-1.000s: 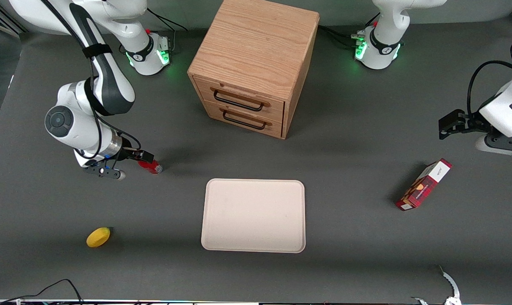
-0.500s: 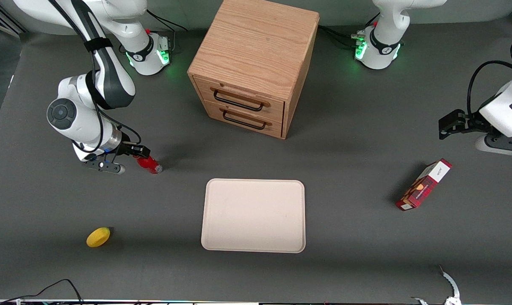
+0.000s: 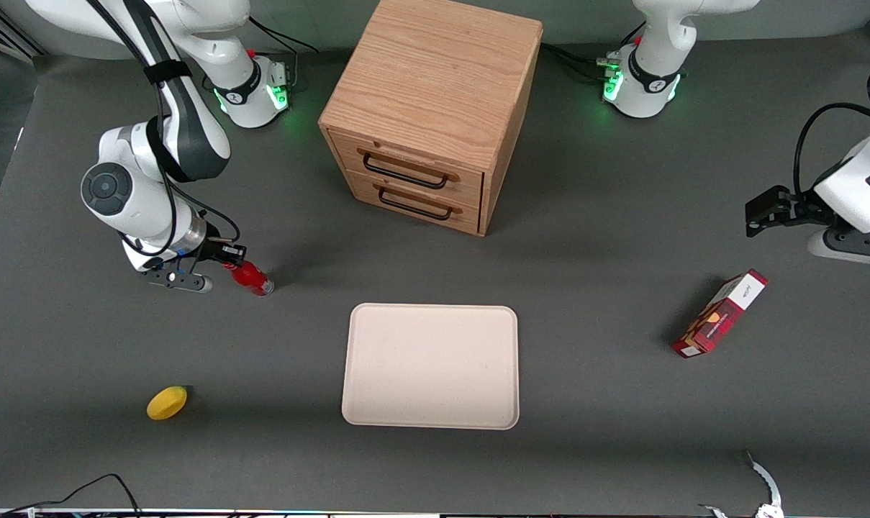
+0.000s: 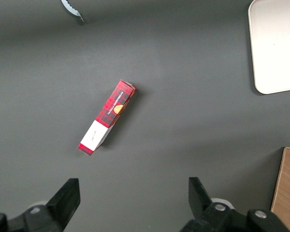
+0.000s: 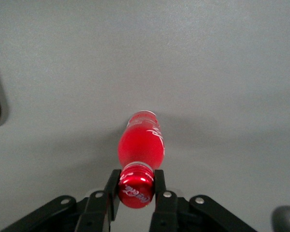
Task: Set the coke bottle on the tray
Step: 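Close the right gripper around the bottle's cap end, then carry the bottle to the cream tray and set it upright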
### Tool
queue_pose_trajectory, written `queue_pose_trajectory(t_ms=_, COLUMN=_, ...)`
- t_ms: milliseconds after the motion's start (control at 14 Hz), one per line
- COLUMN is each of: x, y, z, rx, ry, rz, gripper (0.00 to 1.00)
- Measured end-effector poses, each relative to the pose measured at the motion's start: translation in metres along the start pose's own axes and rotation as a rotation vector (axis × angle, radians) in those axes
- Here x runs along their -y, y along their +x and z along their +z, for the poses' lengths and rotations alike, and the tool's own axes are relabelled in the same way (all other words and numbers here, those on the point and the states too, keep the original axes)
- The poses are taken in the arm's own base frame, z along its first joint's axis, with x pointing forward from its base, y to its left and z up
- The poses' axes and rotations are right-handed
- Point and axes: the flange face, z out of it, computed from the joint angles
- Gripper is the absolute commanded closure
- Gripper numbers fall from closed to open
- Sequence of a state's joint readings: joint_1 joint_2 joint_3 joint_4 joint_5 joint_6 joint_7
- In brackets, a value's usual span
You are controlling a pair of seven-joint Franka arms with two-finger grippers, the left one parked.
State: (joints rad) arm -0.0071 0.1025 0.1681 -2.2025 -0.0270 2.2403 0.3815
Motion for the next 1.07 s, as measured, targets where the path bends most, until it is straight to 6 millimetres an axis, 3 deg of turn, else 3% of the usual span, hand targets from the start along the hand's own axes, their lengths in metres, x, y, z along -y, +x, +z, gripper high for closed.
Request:
queue_pose_trajectory(t_ms=214, x=0.000, y=0.001, z=-0.010, rx=-0.018, ry=-0.003, rz=-0.006, gripper=1.00)
queue_pose_trajectory(t_ms=357, x=0.001, y=0.006, z=-0.045, rx=-0.024, ry=-0.013, rz=-0.016, gripper=1.00)
queue_pose_trajectory(t_ms=500, x=0.002, y=0.015, z=-0.110, rx=-0.036, ry=-0.018, rz=-0.029, gripper=1.00)
queue_pose_trajectory(t_ms=714, x=0.008, y=0.026, z=-0.227, rx=-0.064, ry=-0.006, rz=-0.030, gripper=1.00)
queue_pose_trajectory(t_ms=857, x=0.033, y=0.034, z=-0.270, rx=-0.030, ry=0.002, rz=-0.024, gripper=1.00)
queue_pose_trajectory(t_ms=929, x=0.054, y=0.043, z=-0.276, rx=-0.009, ry=0.015, rz=0.003, gripper=1.00)
queue_pose_trajectory(t_ms=1071, x=0.102, y=0.069, z=-0.265, rx=0.013, ry=0.060, rz=0.073, gripper=1.00)
